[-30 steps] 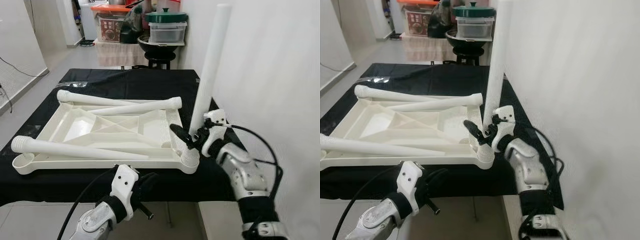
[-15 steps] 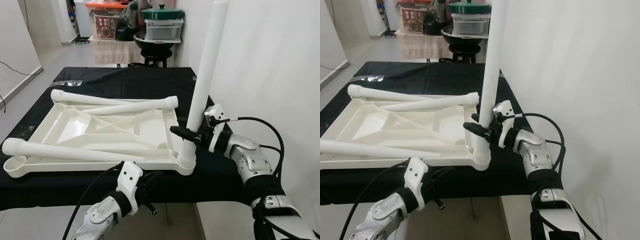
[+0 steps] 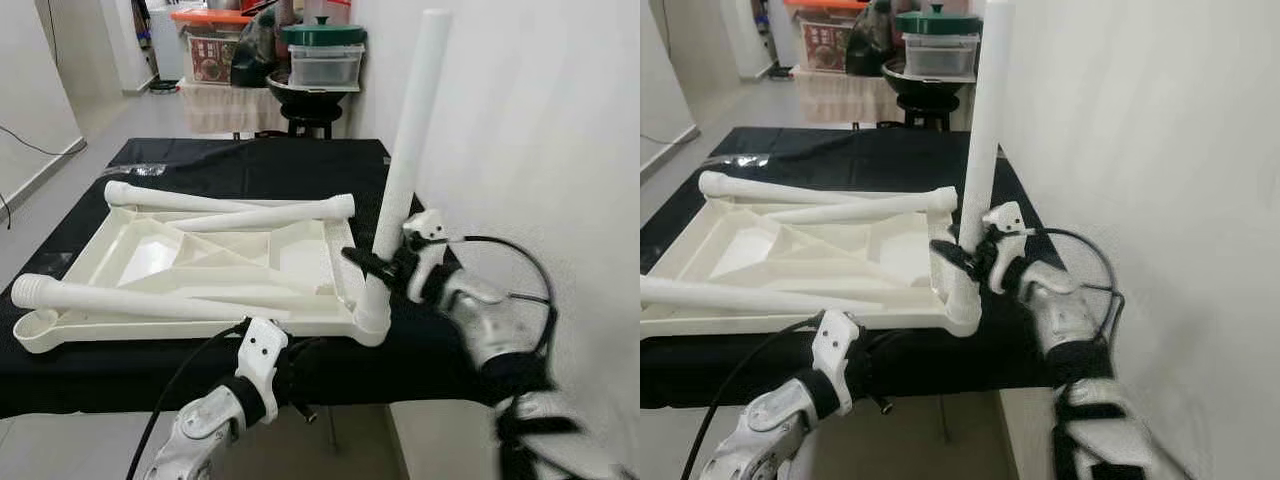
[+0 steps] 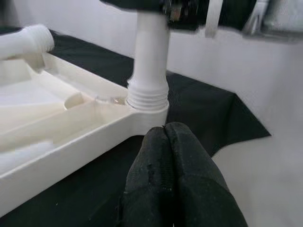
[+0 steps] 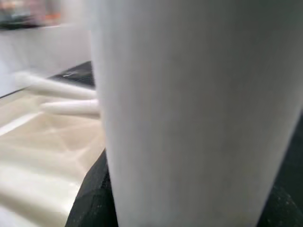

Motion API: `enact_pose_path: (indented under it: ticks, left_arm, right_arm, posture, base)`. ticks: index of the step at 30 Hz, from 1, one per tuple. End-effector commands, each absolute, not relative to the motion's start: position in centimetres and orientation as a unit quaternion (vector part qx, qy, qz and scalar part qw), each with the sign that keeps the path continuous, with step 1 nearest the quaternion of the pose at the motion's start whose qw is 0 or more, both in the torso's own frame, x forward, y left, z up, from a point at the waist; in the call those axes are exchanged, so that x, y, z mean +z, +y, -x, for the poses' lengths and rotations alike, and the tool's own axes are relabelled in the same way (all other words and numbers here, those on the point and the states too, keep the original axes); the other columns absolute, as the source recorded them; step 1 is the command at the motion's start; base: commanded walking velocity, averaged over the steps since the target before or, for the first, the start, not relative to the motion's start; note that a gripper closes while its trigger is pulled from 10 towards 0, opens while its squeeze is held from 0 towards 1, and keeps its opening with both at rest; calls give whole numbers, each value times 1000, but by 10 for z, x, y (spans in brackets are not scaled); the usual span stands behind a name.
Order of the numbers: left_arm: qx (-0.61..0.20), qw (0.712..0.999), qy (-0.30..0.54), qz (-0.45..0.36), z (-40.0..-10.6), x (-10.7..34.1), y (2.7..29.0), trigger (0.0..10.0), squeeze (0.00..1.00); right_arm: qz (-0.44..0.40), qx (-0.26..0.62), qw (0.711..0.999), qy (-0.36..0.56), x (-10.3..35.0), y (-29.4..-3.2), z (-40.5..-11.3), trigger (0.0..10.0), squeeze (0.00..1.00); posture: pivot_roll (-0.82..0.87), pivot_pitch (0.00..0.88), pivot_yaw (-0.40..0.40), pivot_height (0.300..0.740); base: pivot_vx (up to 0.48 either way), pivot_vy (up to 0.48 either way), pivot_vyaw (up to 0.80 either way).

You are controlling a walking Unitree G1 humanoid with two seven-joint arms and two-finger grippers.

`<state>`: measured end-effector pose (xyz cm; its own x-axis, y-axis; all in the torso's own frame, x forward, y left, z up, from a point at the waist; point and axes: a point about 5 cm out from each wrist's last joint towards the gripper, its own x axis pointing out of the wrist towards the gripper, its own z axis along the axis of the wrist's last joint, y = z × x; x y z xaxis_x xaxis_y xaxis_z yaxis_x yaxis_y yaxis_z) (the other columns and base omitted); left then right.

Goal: Building children table

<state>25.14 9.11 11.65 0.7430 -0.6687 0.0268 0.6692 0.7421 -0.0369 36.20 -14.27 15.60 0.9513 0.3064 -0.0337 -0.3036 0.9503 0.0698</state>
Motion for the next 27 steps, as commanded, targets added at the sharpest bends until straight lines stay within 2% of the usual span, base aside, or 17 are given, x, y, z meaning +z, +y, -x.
enact_pose_path:
  ticks: [1,2,3,6,11,12,13,14,16,18,19,20,21,27]
  left_arm:
    - [-358,933,-3,23,-251,115,93,10000,0]
    - [-358,933,-4,24,-251,115,94,10000,0]
    - [-358,933,-4,24,-251,115,94,10000,0]
    - [-359,933,-4,27,-252,115,93,10000,0]
    - [-360,933,-4,28,-252,115,93,10000,0]
    - [-358,933,-5,28,-252,115,93,10000,0]
    - [-357,934,-5,29,-252,115,93,10000,0]
    - [-357,934,-5,29,-252,115,93,10000,0]
    - [-356,934,-6,30,-253,115,93,10000,0]
    - [-356,934,-6,30,-253,115,93,10000,0]
    - [-357,934,-5,30,-253,114,93,10000,0]
    - [-358,933,-5,30,-254,114,93,10000,0]
    - [-359,933,-5,30,-254,114,93,10000,0]
    - [-361,932,-4,30,-255,114,91,10000,0]
  right_arm:
    - [-38,93,988,115,119,-145,-347,0,0]
    - [-53,93,987,121,114,-131,-340,0,0]
    - [-53,93,987,121,114,-131,-340,0,0]
    - [-32,130,984,116,112,-109,-341,0,0]
    - [-25,140,983,116,113,-106,-344,0,0]
    - [-23,148,982,114,115,-105,-346,4392,0]
    - [-14,167,980,107,120,-101,-347,10000,1000]
    - [-14,167,980,107,120,-101,-347,10000,1000]
    - [-36,251,964,81,135,-88,-345,10000,1000]
    - [-36,251,964,81,135,-88,-345,10000,1000]
    - [-46,293,953,52,146,-84,-344,10000,1000]
    - [-44,335,941,25,157,-85,-342,10000,945]
    - [-35,377,926,6,166,-89,-341,10000,0]
    - [11,469,883,-6,175,-110,-345,10000,0]
  posture:
    - [-24,0,-53,740]
    - [-35,0,-42,740]
    - [-35,0,-42,740]
    - [-27,0,-55,740]
    - [-24,0,-57,740]
    - [-23,0,-60,740]
    - [-24,0,-60,740]
    - [-24,0,-60,740]
    - [-25,0,-60,740]
    - [-25,0,-60,740]
    - [-27,0,-58,740]
    - [-25,0,-55,740]
    - [-23,0,-57,740]
    - [-23,0,-60,740]
  base:
    - [0,0,0]
    - [0,0,0]
    - [0,0,0]
    - [0,0,0]
    - [0,0,0]
    - [0,0,0]
    - [0,0,0]
    - [0,0,0]
    - [0,0,0]
    - [0,0,0]
    - [0,0,0]
    - [0,0,0]
    - [0,0,0]
    - [0,0,0]
